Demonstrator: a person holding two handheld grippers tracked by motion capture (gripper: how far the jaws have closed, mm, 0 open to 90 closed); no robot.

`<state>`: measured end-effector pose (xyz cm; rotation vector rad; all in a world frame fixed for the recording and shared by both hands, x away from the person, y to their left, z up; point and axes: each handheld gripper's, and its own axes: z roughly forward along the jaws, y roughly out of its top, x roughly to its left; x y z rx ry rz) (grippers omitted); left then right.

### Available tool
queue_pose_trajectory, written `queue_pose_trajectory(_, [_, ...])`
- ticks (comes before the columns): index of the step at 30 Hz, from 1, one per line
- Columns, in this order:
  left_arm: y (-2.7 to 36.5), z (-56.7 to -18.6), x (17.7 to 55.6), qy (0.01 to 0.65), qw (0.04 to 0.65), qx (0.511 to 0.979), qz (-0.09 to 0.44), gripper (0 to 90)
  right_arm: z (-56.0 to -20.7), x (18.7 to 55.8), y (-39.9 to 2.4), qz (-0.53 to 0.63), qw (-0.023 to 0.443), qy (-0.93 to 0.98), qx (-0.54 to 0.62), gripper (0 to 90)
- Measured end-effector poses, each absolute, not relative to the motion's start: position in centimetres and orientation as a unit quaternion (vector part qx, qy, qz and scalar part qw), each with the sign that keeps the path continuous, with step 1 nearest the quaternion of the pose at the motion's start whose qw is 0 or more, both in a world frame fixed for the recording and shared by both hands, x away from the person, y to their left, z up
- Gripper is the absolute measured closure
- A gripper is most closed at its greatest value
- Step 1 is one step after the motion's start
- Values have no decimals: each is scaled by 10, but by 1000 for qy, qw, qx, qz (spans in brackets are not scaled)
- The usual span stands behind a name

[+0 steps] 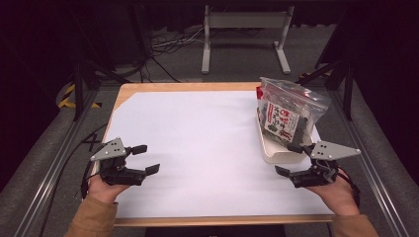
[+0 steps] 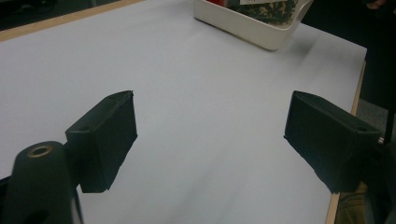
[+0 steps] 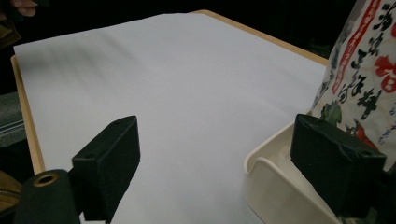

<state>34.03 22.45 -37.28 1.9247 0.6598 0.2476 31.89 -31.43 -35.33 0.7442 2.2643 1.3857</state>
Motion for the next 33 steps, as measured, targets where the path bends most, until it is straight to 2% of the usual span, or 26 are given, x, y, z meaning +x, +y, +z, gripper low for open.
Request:
queue_pose_trajectory(20, [225, -387, 346, 272, 519, 804, 101, 165, -398, 328, -304, 480, 182, 812, 277, 180])
queue_pose_trajectory(33, [224, -387, 345, 270, 518, 805, 103, 164, -400, 328, -303, 479, 181, 813, 278, 180])
